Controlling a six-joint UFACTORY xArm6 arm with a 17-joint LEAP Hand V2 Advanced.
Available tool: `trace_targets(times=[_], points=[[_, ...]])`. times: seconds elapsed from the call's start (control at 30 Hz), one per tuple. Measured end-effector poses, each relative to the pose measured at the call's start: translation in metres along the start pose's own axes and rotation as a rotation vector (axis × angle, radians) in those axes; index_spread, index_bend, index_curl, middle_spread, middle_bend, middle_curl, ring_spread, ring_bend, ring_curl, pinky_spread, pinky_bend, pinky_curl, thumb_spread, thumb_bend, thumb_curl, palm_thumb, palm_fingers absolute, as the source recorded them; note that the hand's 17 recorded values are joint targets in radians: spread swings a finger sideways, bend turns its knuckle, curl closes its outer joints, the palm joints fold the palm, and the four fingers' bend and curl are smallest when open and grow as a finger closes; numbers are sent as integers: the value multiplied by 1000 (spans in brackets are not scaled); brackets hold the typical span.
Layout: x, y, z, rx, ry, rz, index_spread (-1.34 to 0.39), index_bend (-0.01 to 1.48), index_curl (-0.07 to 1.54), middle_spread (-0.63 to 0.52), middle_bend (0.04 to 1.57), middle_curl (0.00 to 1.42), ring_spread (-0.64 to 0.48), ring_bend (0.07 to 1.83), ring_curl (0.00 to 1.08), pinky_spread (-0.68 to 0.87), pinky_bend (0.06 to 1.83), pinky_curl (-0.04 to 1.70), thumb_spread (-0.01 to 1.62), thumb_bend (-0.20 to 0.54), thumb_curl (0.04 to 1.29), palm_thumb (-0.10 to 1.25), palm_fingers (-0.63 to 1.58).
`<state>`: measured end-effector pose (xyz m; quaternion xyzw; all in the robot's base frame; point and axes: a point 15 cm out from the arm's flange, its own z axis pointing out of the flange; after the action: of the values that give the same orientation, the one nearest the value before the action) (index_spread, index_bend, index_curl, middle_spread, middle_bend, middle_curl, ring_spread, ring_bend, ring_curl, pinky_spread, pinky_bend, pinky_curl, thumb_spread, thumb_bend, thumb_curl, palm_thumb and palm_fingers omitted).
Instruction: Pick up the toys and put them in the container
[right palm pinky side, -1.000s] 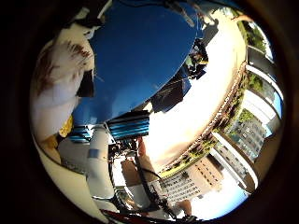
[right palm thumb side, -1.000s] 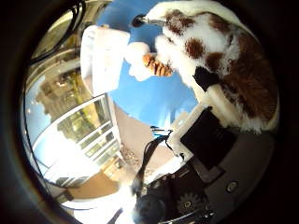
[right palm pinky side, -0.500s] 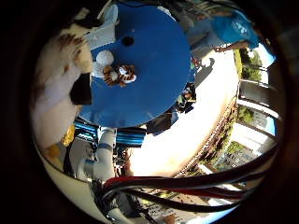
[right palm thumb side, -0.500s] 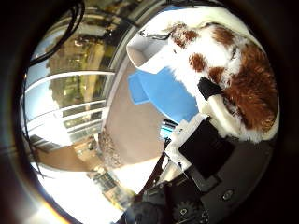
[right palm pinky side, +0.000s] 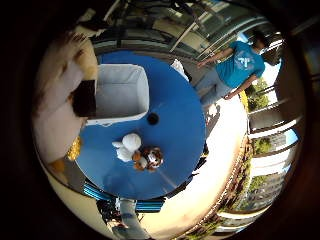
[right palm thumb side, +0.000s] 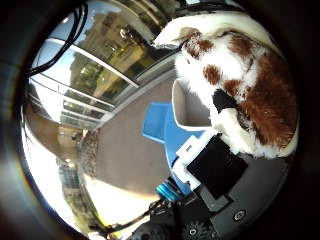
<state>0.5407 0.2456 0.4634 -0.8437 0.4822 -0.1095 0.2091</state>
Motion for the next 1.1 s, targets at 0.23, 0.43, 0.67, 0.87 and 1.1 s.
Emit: trace_targets(times=[0.23,0.43,0.67,0.87,1.1], points=[[-14,-32,88,45,55,-95,-831,1231,40,-193,1155,1029,-50,1373,796,167,1425,832,1097,-33,777,778,880],[-6,-20,135,-18,84,-158,-545,969,25,-176,725,823,46,1231,699,257,1399,798,1083,-41,703,706,409],[-1,-2,148,-96,76,-226,-457,595,33,-75,318,563,196,965,504,376,1349,698,1070,-33,633,675,-67],[9,-5,125,-77,82,-232,-455,406,78,-9,206,465,243,834,405,429,1241,620,1070,-36,576,642,-25],[21,8,64,-100,87,-228,-451,310,134,13,174,412,260,787,361,460,1177,563,1074,-33,535,638,26]])
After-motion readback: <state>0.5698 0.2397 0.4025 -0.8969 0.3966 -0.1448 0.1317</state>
